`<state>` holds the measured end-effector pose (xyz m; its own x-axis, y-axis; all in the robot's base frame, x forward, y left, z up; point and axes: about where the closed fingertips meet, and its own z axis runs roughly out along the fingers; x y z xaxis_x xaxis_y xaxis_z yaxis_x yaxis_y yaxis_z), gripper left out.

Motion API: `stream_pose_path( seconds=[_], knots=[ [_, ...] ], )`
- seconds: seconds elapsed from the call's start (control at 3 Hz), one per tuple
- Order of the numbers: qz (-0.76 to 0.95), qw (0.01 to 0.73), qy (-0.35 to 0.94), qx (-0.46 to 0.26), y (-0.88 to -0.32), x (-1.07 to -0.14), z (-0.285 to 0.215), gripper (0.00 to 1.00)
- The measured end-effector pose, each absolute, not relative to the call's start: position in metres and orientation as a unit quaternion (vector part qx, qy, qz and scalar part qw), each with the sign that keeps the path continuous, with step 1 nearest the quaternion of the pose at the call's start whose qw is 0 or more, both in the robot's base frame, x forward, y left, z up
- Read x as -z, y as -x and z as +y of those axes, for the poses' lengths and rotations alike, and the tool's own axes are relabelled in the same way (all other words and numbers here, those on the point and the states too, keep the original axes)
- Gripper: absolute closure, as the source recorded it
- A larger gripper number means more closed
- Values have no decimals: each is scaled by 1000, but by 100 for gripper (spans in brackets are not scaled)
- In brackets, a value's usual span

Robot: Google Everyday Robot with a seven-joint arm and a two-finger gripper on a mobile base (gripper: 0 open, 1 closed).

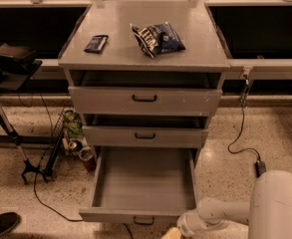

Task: Close bottom drawer

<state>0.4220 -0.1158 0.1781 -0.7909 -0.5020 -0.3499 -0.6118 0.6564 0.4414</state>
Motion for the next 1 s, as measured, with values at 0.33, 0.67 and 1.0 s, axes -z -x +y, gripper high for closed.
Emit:
stream_pose_path(
  seconds=[0.33,0.67,1.0],
  knots=[
    [896,106,326,-281,-428,-184,-106,0],
    [891,113,340,-279,-438,-189,-101,0],
    [885,119,356,-275,-450,-195,-95,0]
  ],
)
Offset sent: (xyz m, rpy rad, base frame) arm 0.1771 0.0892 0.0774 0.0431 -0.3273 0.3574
